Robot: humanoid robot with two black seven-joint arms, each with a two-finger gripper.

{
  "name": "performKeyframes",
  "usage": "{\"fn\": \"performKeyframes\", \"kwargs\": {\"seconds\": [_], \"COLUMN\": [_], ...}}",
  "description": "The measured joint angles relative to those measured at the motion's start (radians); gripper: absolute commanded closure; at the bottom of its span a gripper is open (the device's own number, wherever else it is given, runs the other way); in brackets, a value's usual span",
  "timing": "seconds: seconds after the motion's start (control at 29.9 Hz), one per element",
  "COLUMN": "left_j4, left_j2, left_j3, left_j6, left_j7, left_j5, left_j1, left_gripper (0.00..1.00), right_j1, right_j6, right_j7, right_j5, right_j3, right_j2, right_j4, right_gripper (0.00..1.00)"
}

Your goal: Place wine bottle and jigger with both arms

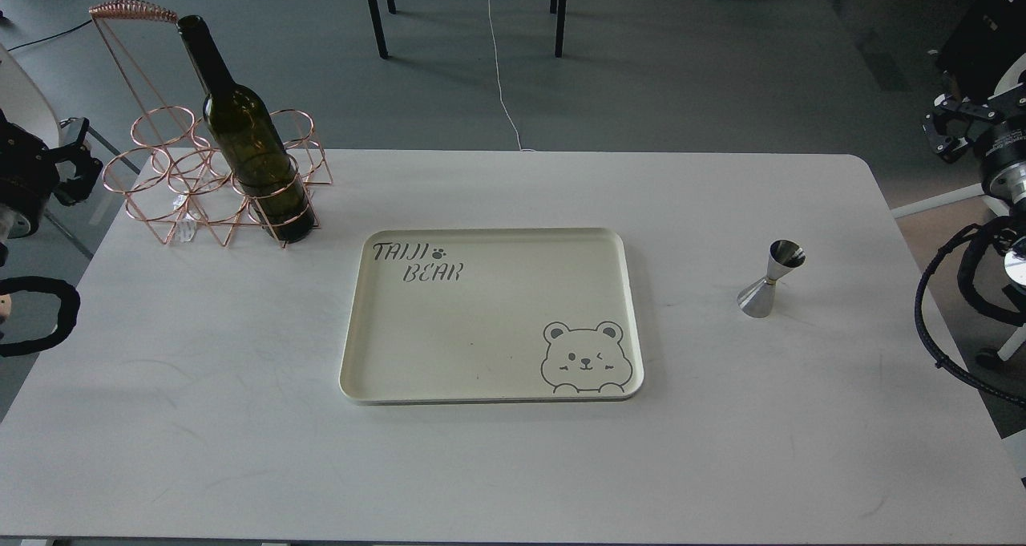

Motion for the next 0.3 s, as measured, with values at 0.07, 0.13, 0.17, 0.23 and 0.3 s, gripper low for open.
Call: {"fn": "performKeyframes", "kwargs": {"seconds": [0.07, 0.13, 0.17, 0.23, 0.3], "left_j4": [0.000, 0.000, 0.000, -0.001, -0.001], "left_j2": [-0.001, -0.006, -0.008, -0.010, -0.009], "left_j3": [-0.021, -0.041, -0.049, -0.061, -0.073], "left_j6": [-0.002, -0.010, -0.014, -0.022, -0.022], "left_j7": [0.000, 0.000, 0.000, 0.000, 0.000], "left_j5": [-0.001, -0.002, -0.001, -0.002, -0.001], "left_j1": [0.021, 0.038, 0.044, 0.049, 0.050], "left_gripper": [0.02, 0.02, 0.02, 0.02, 0.02], "right_j1": [-0.012, -0.023, -0.027, -0.031, -0.031], "right_j6": [0.002, 0.003, 0.004, 0.005, 0.006], "right_j7": [0.000, 0.001, 0.001, 0.002, 0.002], "right_j5": [0.000, 0.000, 0.000, -0.002, -0.006], "right_j3": [-0.001, -0.001, -0.002, -0.006, -0.008], "right_j2": [0.012, 0.023, 0.026, 0.028, 0.029], "right_j4": [0.000, 0.001, 0.001, 0.001, 0.003], "right_gripper": [0.01, 0.01, 0.01, 0.01, 0.01]}}
